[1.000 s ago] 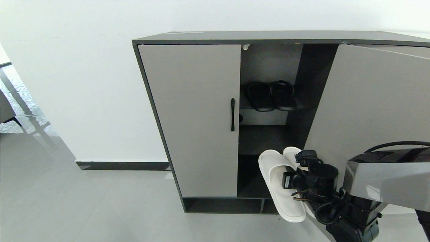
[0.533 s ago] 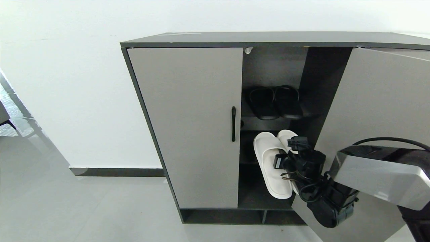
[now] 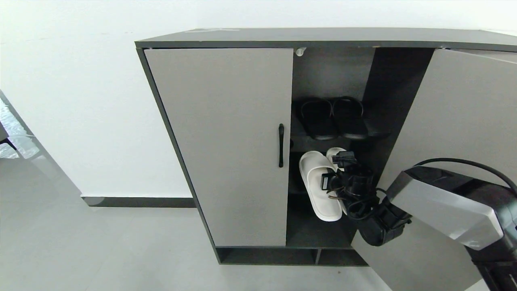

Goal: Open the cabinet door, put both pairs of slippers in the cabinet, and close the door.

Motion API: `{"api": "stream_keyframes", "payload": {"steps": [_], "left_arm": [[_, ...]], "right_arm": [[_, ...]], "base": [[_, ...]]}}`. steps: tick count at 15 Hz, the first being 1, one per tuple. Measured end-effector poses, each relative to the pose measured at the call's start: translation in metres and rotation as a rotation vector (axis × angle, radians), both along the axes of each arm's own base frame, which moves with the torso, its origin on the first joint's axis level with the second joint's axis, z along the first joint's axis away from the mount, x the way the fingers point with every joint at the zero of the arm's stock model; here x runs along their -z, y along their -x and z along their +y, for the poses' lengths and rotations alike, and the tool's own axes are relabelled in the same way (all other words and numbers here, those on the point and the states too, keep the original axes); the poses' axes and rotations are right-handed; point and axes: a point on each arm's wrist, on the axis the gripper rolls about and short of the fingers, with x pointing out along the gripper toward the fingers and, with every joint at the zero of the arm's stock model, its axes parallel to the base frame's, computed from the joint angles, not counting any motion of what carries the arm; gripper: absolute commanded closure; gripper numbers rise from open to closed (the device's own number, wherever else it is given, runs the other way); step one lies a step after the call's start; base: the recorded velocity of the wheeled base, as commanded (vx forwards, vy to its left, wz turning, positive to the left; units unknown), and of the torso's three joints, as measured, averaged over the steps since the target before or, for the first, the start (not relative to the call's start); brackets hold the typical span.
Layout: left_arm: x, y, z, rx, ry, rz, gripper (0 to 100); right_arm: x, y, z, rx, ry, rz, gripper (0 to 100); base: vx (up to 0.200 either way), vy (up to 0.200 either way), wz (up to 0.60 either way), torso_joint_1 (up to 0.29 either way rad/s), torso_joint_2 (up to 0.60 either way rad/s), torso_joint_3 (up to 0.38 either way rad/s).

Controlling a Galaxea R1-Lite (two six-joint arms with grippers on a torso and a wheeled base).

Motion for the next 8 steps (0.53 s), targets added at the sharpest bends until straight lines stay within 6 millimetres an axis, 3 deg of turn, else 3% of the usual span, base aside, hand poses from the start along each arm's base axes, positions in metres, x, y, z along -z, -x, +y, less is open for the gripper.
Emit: {"api": "stream_keyframes", "payload": {"steps": [5, 8], "left_arm": [[0.0, 0.0, 0.0, -0.001, 0.0, 0.0, 100], [0.0, 0.0, 0.0, 0.0, 0.001, 0.0, 100]], "right_arm": [[-0.028, -0.03, 0.014, 0.001, -0.02, -0.059, 100], [-0.033, -0.047, 0.019, 0.008, 0.007, -0.046, 100]], "base": [[0.0, 0.0, 0.0, 0.002, 0.01, -0.201], [0.0, 0.0, 0.0, 0.003, 0.0, -0.099]]}}
